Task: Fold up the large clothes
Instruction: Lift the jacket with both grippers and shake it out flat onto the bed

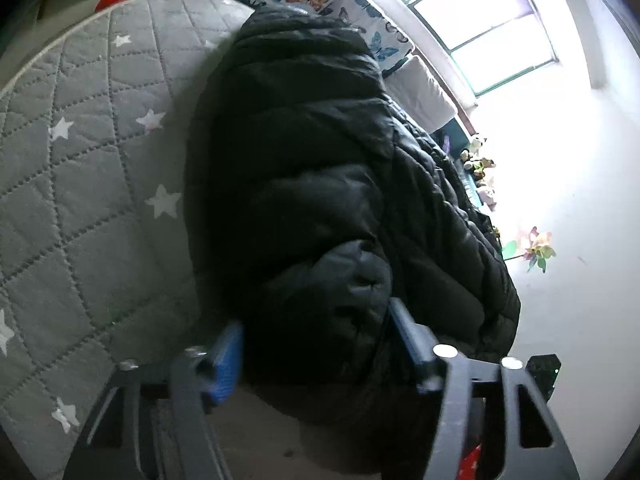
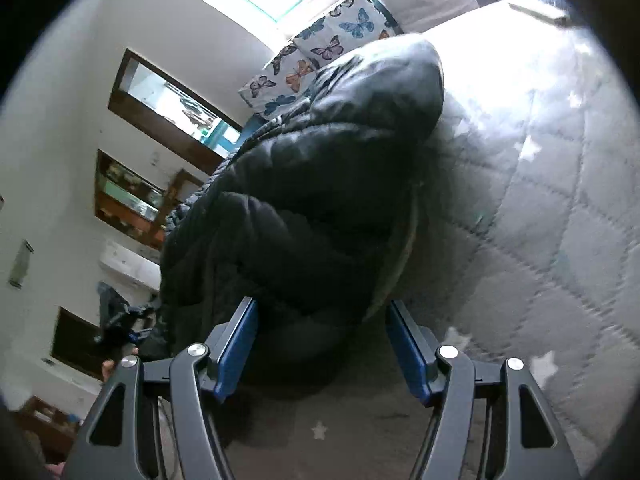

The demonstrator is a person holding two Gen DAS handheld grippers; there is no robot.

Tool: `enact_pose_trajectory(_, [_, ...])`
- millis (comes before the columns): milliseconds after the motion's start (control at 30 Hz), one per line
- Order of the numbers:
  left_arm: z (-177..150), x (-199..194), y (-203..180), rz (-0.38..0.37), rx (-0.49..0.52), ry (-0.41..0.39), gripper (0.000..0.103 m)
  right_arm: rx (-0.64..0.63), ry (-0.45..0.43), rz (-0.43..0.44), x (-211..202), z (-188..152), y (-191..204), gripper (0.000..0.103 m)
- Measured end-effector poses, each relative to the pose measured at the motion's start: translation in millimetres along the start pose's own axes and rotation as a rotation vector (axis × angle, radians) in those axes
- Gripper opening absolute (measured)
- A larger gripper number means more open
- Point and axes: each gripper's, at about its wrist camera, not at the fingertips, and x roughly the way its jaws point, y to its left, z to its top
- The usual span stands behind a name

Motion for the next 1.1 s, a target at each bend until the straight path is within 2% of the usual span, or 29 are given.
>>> enact_pose_trajectory(100, [-5, -11, -14, 0.005, 0.022, -0.029, 0.042, 0.036, 0.018, 0.089, 4, 2, 3, 0.072])
enact_pose_trajectory(133, [-8, -16, -22, 0.017, 0.041, -0.04, 0.04, 0.029, 0.016, 0.078, 4, 2, 7, 0.072])
enact_pose_trajectory(167, [-11, -20, -30, 0.028, 0.063, -0.047, 0.037, 0.006, 0.012, 0.056, 2, 2, 13, 0.066])
enact_pose_trajectory(200, [-14, -26, -42, 0.044, 0.098, -0.056, 0.034, -0.033, 0.007, 0.035, -1, 3, 22, 0.056])
enact_pose_trajectory(233, [-17, -31, -50, 0.051, 0.118, -0.061, 0.033, -0.051, 0.001, 0.028, -4, 4, 29, 0.051])
enact_pose_trajectory(300, [-21, -39, -65, 0.047, 0.136, -0.06, 0.031, -0.079, -0.016, 0.023, -16, 6, 41, 0.031])
enact_pose_trajectory(467, [-41, -71, -106, 0.005, 0.221, -0.051, 0.027, -0.218, -0.061, 0.008, -68, 11, 83, 0.021])
enact_pose_trajectory(533, [-56, -84, -124, 0.004, 0.266, -0.03, 0.026, -0.264, -0.057, 0.008, -88, 9, 98, 0.02])
enact_pose_trajectory(600, [-73, -94, -138, -0.001, 0.313, 0.002, 0.026, -0.323, -0.045, -0.029, -108, -1, 111, 0.019])
enact_pose_trajectory(667, [-96, -95, -148, 0.031, 0.368, 0.057, 0.026, -0.343, -0.025, -0.047, -117, -15, 112, 0.019])
enact_pose_trajectory(767, [-126, -77, -149, 0.118, 0.416, 0.137, 0.027, -0.309, 0.031, -0.109, -104, -39, 97, 0.019])
enact_pose_trajectory(867, [-151, -42, -140, 0.213, 0.415, 0.241, 0.029, -0.194, 0.129, -0.149, -78, -60, 52, 0.02])
enact_pose_trajectory(933, [-153, -38, -137, 0.238, 0.407, 0.26, 0.029, -0.148, 0.168, -0.202, -67, -65, 35, 0.025])
enact_pose_trajectory(1000, [-148, -45, -146, 0.226, 0.416, 0.246, 0.035, -0.107, 0.196, -0.197, -69, -66, 26, 0.028])
enact_pose_trajectory(1067, [-140, -60, -155, 0.211, 0.419, 0.23, 0.036, -0.114, 0.204, -0.216, -80, -59, 27, 0.031])
enact_pose_trajectory(1100, [-136, -68, -153, 0.211, 0.422, 0.221, 0.036, -0.132, 0.198, -0.237, -86, -55, 27, 0.036])
